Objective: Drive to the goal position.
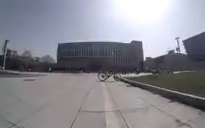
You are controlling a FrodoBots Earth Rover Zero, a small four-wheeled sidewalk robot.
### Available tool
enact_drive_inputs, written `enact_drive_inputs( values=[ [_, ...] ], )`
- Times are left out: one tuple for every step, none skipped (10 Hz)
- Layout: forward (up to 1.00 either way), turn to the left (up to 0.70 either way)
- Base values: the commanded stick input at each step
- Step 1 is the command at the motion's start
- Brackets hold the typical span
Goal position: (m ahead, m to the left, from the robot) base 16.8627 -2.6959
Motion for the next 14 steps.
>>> enact_drive_inputs(
  values=[
    [0.7, 0.27],
    [0.7, 0.09],
    [0.7, 0.0],
    [0.7, 0.0],
    [0.7, 0.0],
    [0.7, 0.0],
    [0.7, 0.0],
    [0.7, 0.01],
    [0.7, 0.09],
    [0.7, 0.17],
    [0.7, 0.25],
    [0.7, 0.34],
    [0.7, 0.35],
    [0.7, 0.35]
  ],
)
